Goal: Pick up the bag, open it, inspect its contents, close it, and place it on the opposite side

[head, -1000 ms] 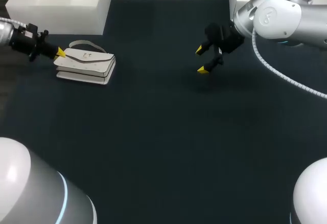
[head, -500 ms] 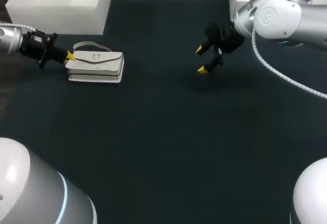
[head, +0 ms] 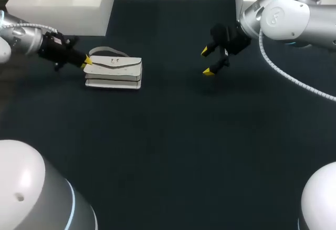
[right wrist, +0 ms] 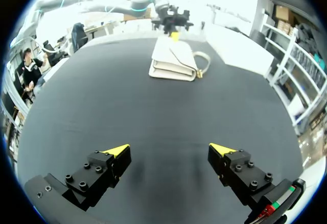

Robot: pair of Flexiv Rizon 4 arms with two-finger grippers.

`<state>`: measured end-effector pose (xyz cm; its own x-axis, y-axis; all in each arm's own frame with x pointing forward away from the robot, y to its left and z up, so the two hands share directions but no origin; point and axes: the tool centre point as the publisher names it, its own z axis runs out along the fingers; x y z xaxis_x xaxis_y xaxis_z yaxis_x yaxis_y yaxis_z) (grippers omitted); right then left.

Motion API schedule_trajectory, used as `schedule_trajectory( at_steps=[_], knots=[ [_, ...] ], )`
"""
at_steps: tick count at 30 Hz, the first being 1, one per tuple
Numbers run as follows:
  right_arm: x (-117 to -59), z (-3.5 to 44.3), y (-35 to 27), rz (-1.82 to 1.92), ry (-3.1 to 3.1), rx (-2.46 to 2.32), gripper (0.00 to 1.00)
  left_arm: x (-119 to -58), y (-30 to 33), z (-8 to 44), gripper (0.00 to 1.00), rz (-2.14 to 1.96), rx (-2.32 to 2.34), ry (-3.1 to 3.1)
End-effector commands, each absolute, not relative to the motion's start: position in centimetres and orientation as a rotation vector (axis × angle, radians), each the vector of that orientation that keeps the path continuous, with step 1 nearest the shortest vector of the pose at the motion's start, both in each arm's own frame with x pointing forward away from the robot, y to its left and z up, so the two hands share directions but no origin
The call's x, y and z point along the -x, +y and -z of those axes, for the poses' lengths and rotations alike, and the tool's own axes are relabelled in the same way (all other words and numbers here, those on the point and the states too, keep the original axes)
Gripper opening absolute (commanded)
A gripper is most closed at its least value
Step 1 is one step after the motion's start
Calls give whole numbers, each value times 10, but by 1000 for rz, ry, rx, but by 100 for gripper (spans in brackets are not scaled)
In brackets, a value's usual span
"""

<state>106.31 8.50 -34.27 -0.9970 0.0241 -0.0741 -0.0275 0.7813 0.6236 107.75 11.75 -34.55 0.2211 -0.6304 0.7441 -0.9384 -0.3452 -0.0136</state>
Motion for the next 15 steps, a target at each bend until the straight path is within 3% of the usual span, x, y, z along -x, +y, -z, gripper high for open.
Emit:
schedule_trajectory(
  at_steps=[1, 15],
  knots=[
    [-1064, 343, 85, -1015, 2894, 5, 100, -1068, 107, 351, 0, -1342, -2365, -1310],
    [-1064, 343, 85, -1015, 2894, 5, 100, -1072, 93, 352, 0, -1298, -2249, -1333]
  ],
)
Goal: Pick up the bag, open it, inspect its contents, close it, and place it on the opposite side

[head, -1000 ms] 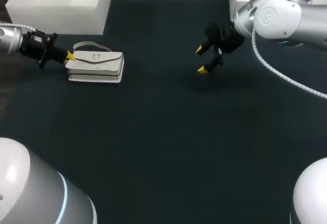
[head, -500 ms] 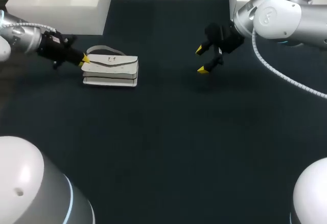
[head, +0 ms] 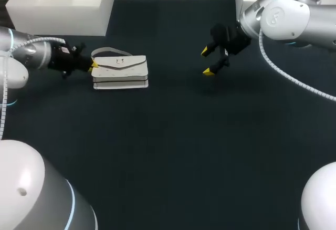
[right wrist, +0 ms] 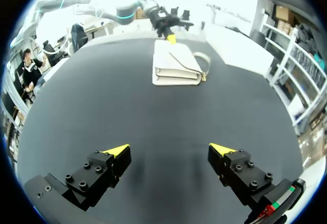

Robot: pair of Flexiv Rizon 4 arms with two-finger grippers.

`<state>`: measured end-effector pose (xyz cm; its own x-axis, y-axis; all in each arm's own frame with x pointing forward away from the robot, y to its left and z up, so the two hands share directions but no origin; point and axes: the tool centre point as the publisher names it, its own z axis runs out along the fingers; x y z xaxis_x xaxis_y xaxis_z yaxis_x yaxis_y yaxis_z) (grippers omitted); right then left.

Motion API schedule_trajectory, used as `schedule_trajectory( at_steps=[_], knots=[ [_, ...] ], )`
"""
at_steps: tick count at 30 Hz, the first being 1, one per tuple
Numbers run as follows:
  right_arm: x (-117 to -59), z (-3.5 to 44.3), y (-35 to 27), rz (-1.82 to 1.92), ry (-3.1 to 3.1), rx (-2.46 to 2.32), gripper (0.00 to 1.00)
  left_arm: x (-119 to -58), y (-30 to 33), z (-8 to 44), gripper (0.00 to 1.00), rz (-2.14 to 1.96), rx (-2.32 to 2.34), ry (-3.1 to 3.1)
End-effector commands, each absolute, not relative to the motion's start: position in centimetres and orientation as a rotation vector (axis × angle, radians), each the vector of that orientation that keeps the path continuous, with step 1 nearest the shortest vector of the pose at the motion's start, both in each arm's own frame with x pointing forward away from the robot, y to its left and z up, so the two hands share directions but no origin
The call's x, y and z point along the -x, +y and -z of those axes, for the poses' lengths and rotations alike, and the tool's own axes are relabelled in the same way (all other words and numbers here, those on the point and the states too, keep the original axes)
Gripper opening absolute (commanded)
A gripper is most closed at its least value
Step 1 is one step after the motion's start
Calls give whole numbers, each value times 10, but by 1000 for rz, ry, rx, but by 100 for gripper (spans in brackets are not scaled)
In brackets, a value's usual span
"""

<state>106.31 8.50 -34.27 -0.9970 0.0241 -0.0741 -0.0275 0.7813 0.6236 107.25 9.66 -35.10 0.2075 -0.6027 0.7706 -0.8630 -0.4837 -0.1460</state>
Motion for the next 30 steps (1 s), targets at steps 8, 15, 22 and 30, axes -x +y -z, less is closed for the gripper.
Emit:
schedule_trajectory(
  at_steps=[8, 15, 22, 30],
  knots=[
    [-1064, 343, 85, -1015, 2894, 5, 100, -1075, 87, 350, 12, -1218, -2165, -1390],
    [-1064, 343, 85, -1015, 2894, 5, 100, -1073, 84, 349, 40, -1169, -2115, -1422],
    [-1064, 343, 85, -1015, 2894, 5, 100, -1069, 93, 345, 35, -1116, -2065, -1397],
    [-1064, 343, 85, -1015, 2894, 5, 100, -1061, 97, 351, 36, -1029, -2021, -1378]
  ],
)
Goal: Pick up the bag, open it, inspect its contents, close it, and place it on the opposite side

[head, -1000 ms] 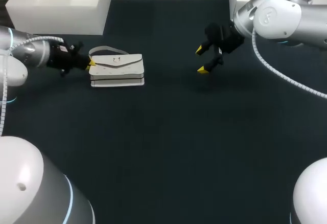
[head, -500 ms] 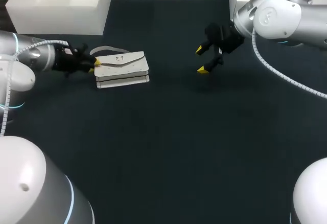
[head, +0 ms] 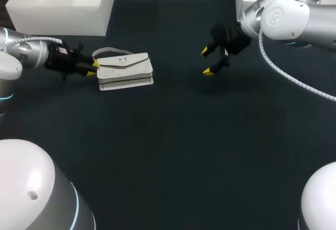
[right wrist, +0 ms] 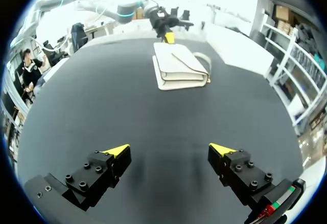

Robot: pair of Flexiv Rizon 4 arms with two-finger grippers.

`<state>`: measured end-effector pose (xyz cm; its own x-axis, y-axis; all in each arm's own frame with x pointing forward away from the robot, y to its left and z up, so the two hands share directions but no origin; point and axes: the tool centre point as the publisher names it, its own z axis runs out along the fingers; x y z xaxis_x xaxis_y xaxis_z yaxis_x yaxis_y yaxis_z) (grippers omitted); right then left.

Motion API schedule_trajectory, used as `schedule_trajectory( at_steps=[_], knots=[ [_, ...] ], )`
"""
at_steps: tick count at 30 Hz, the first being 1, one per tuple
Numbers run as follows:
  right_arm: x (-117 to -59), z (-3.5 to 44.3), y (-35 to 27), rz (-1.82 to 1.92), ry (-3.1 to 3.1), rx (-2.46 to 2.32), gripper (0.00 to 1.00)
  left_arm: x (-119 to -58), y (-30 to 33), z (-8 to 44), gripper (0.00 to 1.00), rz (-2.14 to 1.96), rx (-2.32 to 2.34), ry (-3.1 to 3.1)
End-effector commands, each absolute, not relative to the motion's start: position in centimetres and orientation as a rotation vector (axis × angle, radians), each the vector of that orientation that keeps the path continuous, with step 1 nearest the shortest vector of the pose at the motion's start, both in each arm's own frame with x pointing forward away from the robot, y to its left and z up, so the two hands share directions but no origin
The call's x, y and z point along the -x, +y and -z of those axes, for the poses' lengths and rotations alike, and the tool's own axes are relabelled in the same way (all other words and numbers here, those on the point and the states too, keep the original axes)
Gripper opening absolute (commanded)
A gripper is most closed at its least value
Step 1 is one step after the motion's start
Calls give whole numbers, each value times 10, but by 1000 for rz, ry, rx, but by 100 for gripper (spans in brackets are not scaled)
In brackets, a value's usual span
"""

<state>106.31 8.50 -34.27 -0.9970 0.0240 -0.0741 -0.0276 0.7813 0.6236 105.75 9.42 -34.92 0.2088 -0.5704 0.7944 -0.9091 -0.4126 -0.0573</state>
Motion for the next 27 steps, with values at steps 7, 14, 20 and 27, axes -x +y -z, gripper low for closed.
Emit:
schedule_trajectory(
  at_steps=[7, 14, 20, 27],
  knots=[
    [-1064, 343, 85, -1015, 2894, 5, 100, -1059, 92, 351, 31, -1008, -1978, -1382],
    [-1064, 343, 85, -1015, 2894, 5, 100, -1058, 82, 355, 21, -984, -1962, -1406],
    [-1064, 343, 85, -1015, 2894, 5, 100, -1062, 79, 357, 0, -987, -1967, -1408],
    [-1064, 343, 85, -1015, 2894, 5, 100, -1063, 68, 356, 0, -965, -1904, -1469]
  ],
)
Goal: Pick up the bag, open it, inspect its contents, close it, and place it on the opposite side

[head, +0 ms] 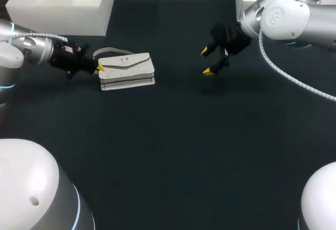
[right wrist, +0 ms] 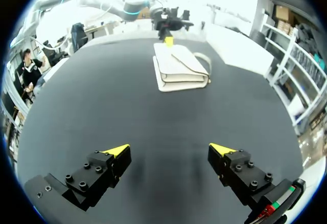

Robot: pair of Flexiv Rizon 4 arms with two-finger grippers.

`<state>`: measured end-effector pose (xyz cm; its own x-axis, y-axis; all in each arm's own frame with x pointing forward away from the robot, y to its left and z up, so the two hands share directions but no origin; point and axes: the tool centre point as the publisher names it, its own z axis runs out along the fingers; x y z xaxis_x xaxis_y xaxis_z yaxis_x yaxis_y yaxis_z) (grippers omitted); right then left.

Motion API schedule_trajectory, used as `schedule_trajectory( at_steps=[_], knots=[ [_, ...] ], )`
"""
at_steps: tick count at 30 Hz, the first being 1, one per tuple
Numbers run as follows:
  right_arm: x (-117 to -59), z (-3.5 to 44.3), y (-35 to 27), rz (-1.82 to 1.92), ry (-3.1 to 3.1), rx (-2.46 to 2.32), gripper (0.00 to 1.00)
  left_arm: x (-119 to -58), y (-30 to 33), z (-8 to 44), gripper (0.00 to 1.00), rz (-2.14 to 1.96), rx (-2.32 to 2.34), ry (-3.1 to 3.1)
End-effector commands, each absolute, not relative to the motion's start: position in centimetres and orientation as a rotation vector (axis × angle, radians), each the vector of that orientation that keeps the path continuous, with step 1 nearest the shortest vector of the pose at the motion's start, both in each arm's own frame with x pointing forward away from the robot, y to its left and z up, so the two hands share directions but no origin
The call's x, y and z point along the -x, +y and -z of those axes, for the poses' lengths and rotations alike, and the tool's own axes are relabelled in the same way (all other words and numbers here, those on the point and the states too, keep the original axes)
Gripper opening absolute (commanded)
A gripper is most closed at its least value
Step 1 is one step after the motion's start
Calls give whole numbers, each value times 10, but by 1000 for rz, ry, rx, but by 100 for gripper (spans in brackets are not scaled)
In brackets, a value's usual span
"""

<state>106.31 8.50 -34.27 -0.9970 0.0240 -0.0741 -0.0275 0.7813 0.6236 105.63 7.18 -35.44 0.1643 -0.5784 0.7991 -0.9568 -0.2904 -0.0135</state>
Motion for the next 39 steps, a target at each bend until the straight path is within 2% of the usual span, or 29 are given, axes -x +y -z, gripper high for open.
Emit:
schedule_trajectory(
  at_steps=[1, 15, 39],
  knots=[
    [-1064, 343, 85, -1015, 2894, 5, 100, -1064, 66, 356, 0, -967, -1889, -1481],
    [-1064, 343, 85, -1015, 2894, 5, 100, -1089, 7, 357, 0, -930, -1695, -1615],
    [-1064, 343, 85, -1015, 2894, 5, 100, -1085, -57, 360, 0, -918, -1627, -1681]
  ],
)
